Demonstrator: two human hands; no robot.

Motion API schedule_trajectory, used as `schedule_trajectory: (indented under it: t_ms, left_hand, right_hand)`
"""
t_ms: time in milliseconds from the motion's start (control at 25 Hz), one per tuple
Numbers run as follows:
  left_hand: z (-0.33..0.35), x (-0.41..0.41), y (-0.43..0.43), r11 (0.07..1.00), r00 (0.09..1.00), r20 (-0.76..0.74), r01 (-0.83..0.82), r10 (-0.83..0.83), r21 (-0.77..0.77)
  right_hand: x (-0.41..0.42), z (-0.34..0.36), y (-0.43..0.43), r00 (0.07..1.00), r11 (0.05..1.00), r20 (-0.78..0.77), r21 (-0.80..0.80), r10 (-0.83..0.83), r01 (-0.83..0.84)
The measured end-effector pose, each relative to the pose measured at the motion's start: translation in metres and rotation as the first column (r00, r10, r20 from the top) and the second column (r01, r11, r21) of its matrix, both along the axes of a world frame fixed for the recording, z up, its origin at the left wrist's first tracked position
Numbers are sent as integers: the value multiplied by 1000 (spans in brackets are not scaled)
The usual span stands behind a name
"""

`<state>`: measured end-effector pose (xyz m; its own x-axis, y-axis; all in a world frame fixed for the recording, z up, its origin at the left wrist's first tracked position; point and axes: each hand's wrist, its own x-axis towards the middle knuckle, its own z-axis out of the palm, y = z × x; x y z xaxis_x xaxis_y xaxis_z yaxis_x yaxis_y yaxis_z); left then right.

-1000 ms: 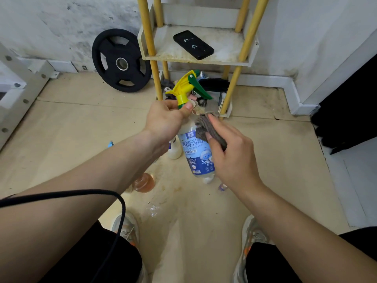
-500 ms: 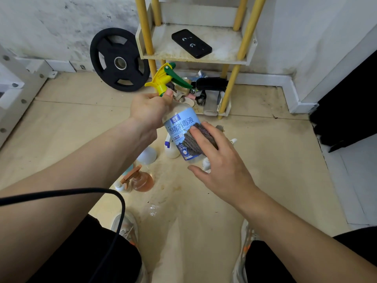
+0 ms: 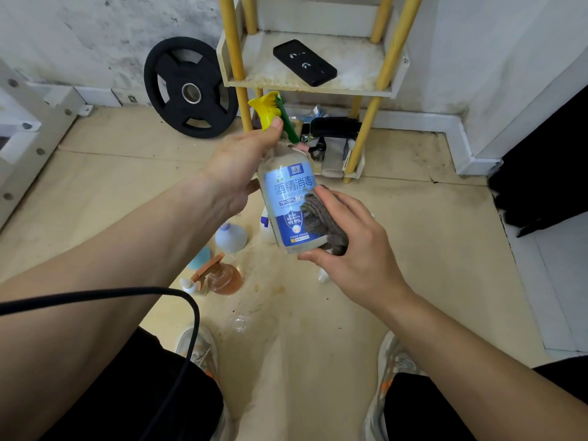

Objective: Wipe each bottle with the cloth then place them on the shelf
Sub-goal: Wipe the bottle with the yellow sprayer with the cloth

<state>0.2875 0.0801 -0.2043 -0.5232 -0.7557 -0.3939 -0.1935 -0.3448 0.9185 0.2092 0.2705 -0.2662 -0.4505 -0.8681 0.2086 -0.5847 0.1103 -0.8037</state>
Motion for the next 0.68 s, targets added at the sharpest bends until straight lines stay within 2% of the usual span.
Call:
schedule_trajectory:
  t_ms: [80,200,360,600,680]
  left_hand:
    - [3,2,-5,998,997,-59,57,-54,40]
    - [3,6,-11,991,985,-106,137,-137,-9]
    - [1,12,-18,980,979,-71,185,-190,-75]
    - [0,11,-15,974,992,34,128,-124,-188]
    - [2,9,-8,976,993,31,120,-116,-183]
  right_hand:
    - [-1,2,-1,997,999,67,16,-36,35]
    - [-3,10,-2,989,996,134,73,-67,58]
    - [-3,13,-3,975,996,215,76,-56,40]
    - [2,17,-8,987,999,156,-7,44,-43]
    - [2,18,-13,998,999,68,-31,13,-11]
